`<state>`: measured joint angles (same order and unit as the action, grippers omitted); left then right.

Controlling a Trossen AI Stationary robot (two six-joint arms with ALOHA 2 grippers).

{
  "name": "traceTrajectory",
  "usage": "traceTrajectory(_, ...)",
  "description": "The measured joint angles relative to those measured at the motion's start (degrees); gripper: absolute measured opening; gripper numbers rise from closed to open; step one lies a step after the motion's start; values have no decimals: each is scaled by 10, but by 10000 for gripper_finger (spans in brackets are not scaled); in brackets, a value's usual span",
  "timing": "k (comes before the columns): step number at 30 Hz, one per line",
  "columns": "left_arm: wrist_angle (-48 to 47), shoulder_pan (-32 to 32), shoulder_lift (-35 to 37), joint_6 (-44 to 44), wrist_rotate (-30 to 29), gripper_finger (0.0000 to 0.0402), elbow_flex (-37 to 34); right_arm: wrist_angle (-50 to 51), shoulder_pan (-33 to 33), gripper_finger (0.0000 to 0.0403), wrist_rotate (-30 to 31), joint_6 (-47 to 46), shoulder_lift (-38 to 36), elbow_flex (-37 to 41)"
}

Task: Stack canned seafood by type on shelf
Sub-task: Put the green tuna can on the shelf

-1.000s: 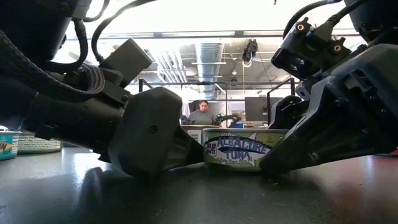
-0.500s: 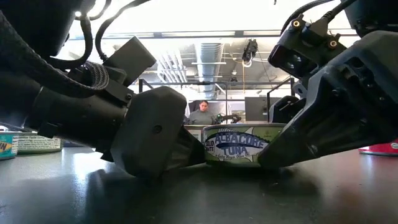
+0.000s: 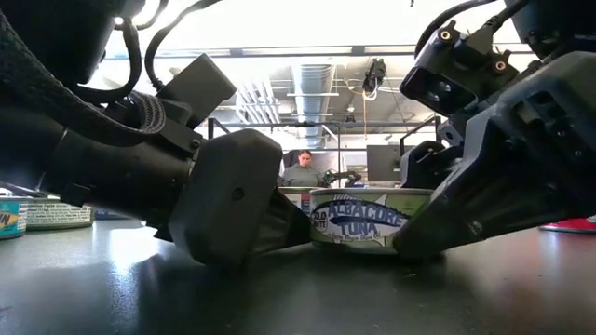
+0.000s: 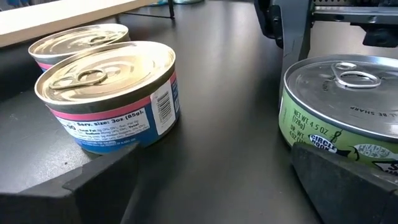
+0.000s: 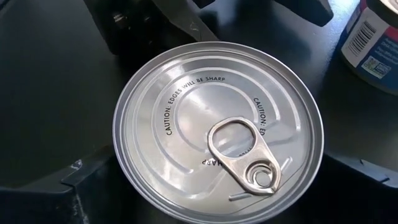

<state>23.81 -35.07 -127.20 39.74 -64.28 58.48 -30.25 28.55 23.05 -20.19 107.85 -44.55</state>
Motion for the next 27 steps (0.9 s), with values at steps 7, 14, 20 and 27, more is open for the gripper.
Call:
traceTrajectory(7,-70,-27,37,-11,-13,400,-14,39,-5,370,-44,38,-21,-5)
traceTrajectory(14,-230,-89,103,55,-3,400,-18,223,-21,370,-71,58,-154,-14)
traceTrajectory(20,-253,-117,117,86,44,400,-20,315,-95,370,-66,124,-252,-23)
traceTrajectory(27,-255,-106,117,85,70,400,-20,339,-275,370,-131,240,-266,-42)
